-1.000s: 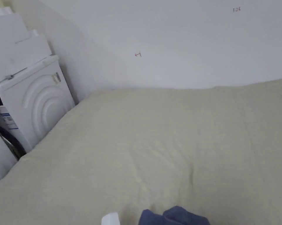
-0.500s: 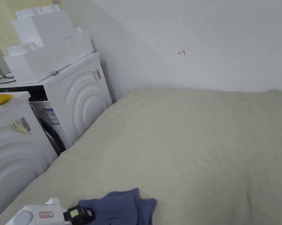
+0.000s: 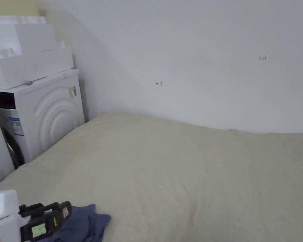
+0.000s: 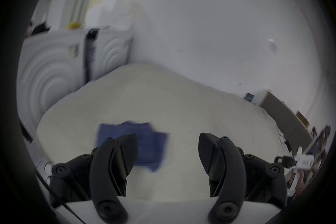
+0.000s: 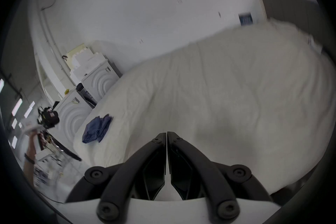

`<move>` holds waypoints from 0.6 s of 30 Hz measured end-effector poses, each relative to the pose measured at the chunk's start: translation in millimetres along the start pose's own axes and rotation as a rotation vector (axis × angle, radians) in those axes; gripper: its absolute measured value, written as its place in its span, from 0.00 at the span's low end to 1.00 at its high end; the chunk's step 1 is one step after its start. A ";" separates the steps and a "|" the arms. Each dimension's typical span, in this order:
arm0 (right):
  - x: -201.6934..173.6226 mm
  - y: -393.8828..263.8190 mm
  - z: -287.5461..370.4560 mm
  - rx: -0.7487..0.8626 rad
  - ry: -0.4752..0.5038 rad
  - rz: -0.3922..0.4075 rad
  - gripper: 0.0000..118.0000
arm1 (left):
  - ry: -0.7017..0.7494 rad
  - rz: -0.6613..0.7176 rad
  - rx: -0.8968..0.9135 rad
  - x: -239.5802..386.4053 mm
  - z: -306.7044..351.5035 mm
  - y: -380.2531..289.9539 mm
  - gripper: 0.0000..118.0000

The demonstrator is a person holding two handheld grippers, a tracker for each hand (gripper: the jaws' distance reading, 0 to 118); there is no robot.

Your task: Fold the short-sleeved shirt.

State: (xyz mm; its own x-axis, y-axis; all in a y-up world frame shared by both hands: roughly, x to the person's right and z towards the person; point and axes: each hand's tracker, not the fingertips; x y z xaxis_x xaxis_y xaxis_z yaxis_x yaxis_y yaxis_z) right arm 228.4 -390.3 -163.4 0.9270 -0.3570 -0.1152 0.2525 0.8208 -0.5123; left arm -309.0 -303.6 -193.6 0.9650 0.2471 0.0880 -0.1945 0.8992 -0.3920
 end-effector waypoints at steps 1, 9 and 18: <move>-6.2 7.4 12.6 0.035 -0.016 0.036 0.01 | -0.038 -0.002 0.051 30.2 2.1 -4.5 0.59; -40.3 28.9 82.7 0.245 -0.130 0.237 0.01 | -0.088 -0.246 0.161 168.5 7.6 -41.8 0.16; -48.9 20.8 83.8 0.279 -0.193 0.261 0.01 | -0.056 -0.314 0.137 192.0 15.4 -58.9 0.01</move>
State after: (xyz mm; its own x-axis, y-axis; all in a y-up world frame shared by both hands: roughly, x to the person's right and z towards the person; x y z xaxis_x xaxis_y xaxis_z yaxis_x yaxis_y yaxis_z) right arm 211.5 -318.4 -97.1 0.9980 -0.0531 -0.0353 0.0434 0.9713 -0.2339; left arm -115.0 -303.6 -139.5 0.9712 -0.0334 0.2360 0.0849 0.9737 -0.2116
